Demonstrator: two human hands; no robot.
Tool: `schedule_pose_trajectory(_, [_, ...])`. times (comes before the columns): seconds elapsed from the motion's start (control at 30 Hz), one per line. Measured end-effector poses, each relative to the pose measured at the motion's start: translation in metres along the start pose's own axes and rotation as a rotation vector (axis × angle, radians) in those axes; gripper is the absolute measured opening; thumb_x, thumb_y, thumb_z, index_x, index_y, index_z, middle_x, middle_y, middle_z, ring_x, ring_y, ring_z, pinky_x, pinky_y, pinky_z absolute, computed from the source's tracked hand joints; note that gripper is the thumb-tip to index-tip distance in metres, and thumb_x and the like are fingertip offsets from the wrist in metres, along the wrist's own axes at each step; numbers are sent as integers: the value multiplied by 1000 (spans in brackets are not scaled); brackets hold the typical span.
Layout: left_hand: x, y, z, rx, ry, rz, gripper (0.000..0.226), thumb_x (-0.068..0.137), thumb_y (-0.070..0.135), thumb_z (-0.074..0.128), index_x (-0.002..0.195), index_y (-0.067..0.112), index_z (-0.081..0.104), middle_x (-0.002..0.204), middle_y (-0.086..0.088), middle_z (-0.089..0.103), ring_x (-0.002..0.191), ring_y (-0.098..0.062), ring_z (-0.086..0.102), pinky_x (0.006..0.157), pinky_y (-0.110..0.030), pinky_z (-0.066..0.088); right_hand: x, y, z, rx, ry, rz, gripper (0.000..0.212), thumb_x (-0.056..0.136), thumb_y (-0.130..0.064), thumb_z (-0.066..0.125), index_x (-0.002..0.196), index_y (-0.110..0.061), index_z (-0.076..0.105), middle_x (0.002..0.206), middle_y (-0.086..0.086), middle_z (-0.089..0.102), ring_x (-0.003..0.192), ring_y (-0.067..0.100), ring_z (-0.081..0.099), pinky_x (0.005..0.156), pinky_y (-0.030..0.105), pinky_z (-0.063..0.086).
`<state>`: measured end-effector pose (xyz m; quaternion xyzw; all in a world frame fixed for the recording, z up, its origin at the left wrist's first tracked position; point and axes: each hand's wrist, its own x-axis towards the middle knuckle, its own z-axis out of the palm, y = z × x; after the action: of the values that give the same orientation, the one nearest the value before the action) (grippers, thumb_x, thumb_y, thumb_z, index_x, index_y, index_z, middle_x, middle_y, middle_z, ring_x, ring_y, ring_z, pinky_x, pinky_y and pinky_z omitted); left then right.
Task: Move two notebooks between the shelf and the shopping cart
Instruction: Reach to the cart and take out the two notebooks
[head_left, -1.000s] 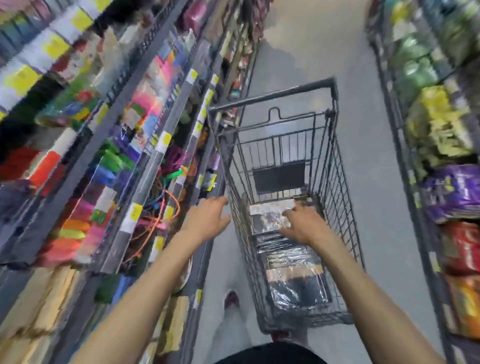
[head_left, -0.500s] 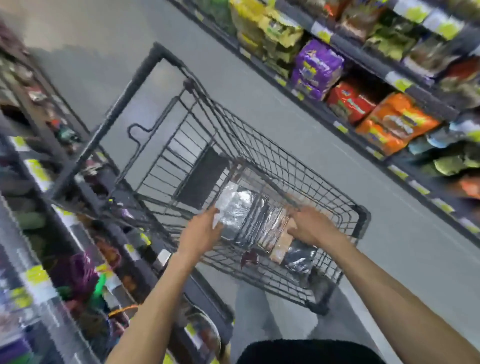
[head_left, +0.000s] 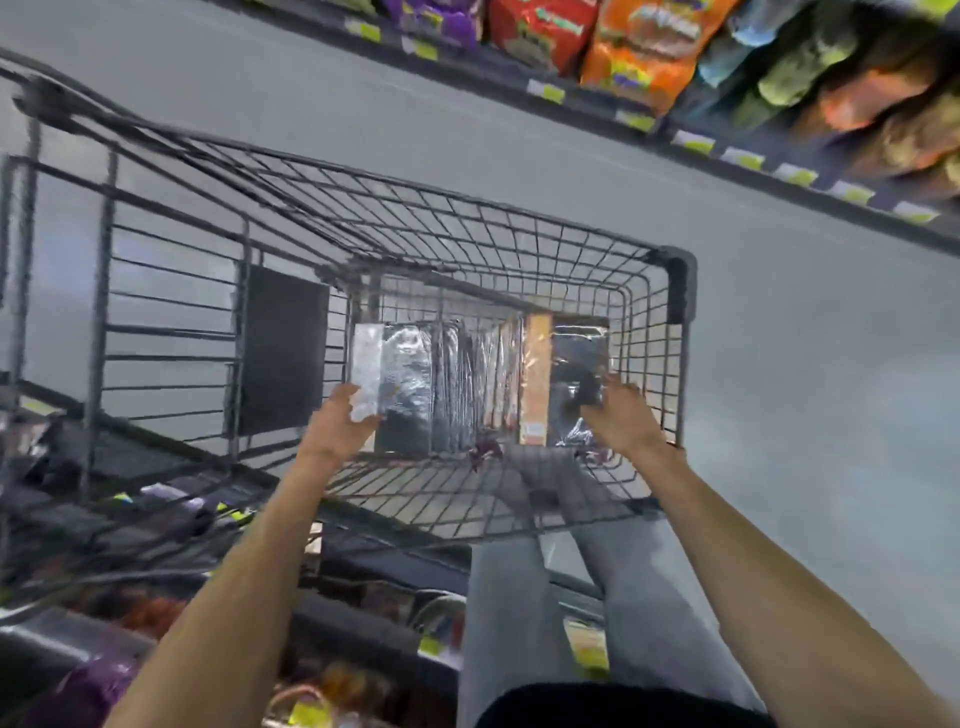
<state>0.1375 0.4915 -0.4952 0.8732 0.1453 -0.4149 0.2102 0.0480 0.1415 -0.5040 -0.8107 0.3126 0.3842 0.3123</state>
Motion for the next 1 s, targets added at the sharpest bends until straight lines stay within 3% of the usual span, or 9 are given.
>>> schedule_pose_trajectory(0.13, [24, -7, 14, -16, -12, -1, 67, 86, 17, 76, 143, 8, 41, 128, -12, 61, 117, -33, 58, 94, -37, 44, 21, 19, 20, 128, 55, 153, 61, 93, -26, 65, 143, -3, 38, 131, 22, 59, 118, 39, 59, 95, 41, 49])
schedule_pose_trajectory(0.23, [48, -26, 20, -33, -2, -24, 75, 78, 20, 84, 138, 13, 40, 122, -9, 64, 111, -33, 63, 94, -43, 52, 36, 32, 37, 203, 38, 192, 63, 92, -29, 68, 139, -3, 36, 126, 20, 63, 114, 37, 62, 92, 40, 49])
schedule_pose_trajectory(0.33, [63, -37, 27, -45, -37, -90, 87, 78, 12, 84, 145, 9, 29, 122, -5, 57, 111, -27, 56, 98, -43, 46, 49, 42, 52, 228, 50, 224, 66, 88, -33, 75, 135, -4, 40, 121, 16, 66, 113, 35, 63, 88, 36, 48])
schedule_pose_trajectory(0.47, [72, -44, 37, -43, -88, -169, 58, 82, 12, 80, 123, 14, 39, 113, -5, 55, 107, -24, 50, 101, -44, 41, 58, 45, 63, 212, 96, 227, 73, 81, -34, 81, 135, -6, 42, 128, 16, 61, 116, 35, 60, 93, 40, 49])
schedule_pose_trajectory(0.57, [83, -53, 42, -45, -78, -194, 61, 83, 21, 81, 128, 8, 43, 112, -6, 58, 108, -27, 54, 98, -44, 43, 61, 47, 72, 178, 170, 227, 70, 80, -30, 83, 131, -5, 42, 127, 17, 59, 115, 37, 62, 92, 44, 51])
schedule_pose_trajectory(0.73, [102, -74, 44, -38, -101, -218, 63, 74, 36, 87, 115, 6, 51, 102, -10, 66, 102, -32, 64, 92, -43, 51, 61, 50, 80, 112, 234, 218, 67, 76, -36, 85, 118, -3, 44, 118, 17, 60, 105, 39, 64, 83, 47, 54])
schedule_pose_trajectory(0.83, [105, -77, 43, -15, -110, -207, 63, 71, 40, 88, 107, -2, 57, 87, -8, 65, 95, -34, 68, 83, -43, 53, 61, 50, 82, 120, 239, 216, 64, 74, -38, 86, 109, -6, 43, 108, 14, 62, 97, 34, 65, 73, 40, 52])
schedule_pose_trajectory(0.93, [89, -64, 39, -34, -143, -215, 52, 75, 40, 86, 92, 2, 54, 75, -4, 58, 74, -22, 61, 83, -43, 52, 57, 49, 80, 148, 213, 215, 65, 75, -37, 86, 112, -4, 44, 102, 8, 60, 90, 25, 58, 73, 34, 44])
schedule_pose_trajectory(1.0, [79, -58, 36, -23, -168, -218, 48, 80, 38, 82, 97, 4, 52, 77, -3, 56, 78, -22, 56, 84, -40, 48, 52, 47, 78, 181, 193, 207, 63, 77, -36, 85, 113, -3, 45, 100, 6, 59, 87, 23, 55, 73, 32, 43])
